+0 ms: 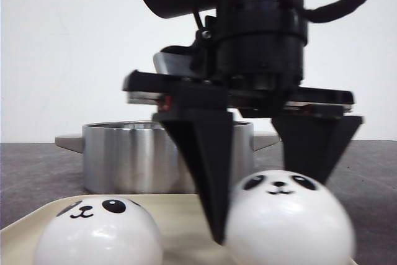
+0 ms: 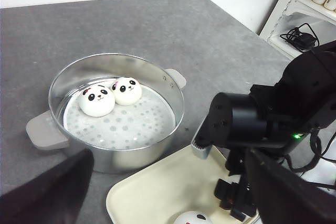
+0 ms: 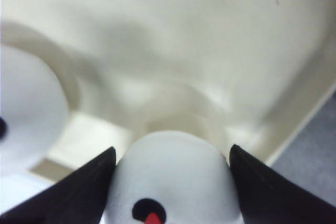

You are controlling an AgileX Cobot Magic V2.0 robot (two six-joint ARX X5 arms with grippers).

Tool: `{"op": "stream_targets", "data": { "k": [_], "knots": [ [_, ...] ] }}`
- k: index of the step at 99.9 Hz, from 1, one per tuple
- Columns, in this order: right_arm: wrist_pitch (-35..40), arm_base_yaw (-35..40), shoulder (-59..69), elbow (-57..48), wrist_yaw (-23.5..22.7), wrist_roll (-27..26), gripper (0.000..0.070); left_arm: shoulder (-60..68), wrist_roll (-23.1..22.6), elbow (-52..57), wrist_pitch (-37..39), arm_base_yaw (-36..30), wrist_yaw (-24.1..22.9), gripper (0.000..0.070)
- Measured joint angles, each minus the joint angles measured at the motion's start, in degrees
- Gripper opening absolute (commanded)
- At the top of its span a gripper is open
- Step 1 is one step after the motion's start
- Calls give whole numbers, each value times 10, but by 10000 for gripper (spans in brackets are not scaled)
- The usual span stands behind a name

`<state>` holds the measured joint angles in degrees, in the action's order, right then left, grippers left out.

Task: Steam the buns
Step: 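Lower the right gripper onto the nearer panda bun and grasp it, then carry the bun with the right gripper into the pot beside others, release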

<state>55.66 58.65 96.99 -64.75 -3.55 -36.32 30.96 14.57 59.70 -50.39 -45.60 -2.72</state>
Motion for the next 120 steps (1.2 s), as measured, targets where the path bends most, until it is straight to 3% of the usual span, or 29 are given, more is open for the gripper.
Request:
{"op": "stream_targets", "data": {
  "k": [4, 13, 58, 76, 93, 107, 120],
  "knots": [
    [5, 2, 0, 0, 5, 0, 332, 0, 0, 0, 0, 0, 0, 554],
    [-2, 6, 0, 0, 12, 0, 0, 0, 0, 0, 0, 0, 0, 554],
    [2, 9, -12, -5, 18, 2, 4, 0, 0, 0, 0, 0, 0, 554],
    [54, 9, -78, -111, 25, 11, 4, 0, 0, 0, 4, 0, 0, 554],
    [76, -4, -107, -275, 75, 60, 4, 0, 0, 0, 27, 0, 0, 554],
    [63, -56, -78, -372, 77, 125, 4, 0, 0, 0, 30, 0, 0, 554],
    [43, -113, -22, -391, 69, 173, 4, 0, 0, 0, 30, 0, 0, 554]
  ]
}}
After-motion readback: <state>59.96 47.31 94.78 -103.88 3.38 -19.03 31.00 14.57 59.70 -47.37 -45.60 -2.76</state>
